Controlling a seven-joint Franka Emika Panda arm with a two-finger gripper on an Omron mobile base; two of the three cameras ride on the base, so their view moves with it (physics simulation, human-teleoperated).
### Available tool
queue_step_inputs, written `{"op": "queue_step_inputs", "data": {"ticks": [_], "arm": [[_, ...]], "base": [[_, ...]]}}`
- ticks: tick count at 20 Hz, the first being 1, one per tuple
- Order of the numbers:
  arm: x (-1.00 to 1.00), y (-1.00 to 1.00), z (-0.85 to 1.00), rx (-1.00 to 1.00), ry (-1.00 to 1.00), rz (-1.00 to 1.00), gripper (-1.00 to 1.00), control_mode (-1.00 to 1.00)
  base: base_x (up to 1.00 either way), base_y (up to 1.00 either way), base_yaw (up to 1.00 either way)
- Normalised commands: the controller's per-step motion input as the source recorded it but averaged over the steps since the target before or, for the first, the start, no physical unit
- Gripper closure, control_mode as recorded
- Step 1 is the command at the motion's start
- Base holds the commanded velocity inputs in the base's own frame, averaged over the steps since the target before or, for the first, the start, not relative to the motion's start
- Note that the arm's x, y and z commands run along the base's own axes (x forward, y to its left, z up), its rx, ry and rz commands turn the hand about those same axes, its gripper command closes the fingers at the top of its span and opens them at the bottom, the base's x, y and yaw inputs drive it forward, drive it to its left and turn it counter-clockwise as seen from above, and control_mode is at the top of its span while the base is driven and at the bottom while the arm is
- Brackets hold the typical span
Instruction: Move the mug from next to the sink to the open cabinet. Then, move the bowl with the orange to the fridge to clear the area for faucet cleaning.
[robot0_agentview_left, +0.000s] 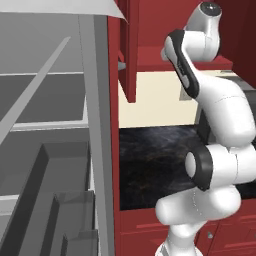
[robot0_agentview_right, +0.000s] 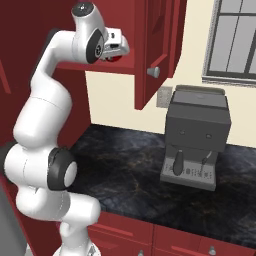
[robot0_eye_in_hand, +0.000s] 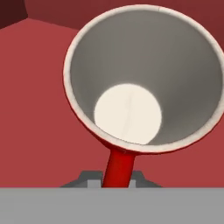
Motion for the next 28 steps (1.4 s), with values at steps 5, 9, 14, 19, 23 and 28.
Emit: {"op": "queue_step_inputs", "data": {"ticks": [5, 9, 14, 19, 23, 28], "arm": [[0.86, 0.0, -0.01, 0.0, 0.0, 0.0, -1.0, -1.0], [0.26, 0.0, 0.0, 0.0, 0.0, 0.0, -1.0, -1.0], [-0.63, -0.01, 0.0, 0.0, -0.1, -0.03, -1.0, -1.0], [-1.0, -0.06, -0.6, 0.0, -0.39, -0.18, -1.0, -1.0], [-1.0, -0.02, -1.0, 0.0, -0.38, -0.21, -1.0, -1.0], [-1.0, -0.04, -1.0, 0.0, -0.21, -0.21, -1.0, -1.0]], "base": [[0.0, 0.0, 0.0], [0.0, 0.0, 0.0], [0.0, 0.0, 0.0], [0.0, 0.0, 0.0], [0.0, 0.0, 0.0], [0.0, 0.0, 0.0]]}}
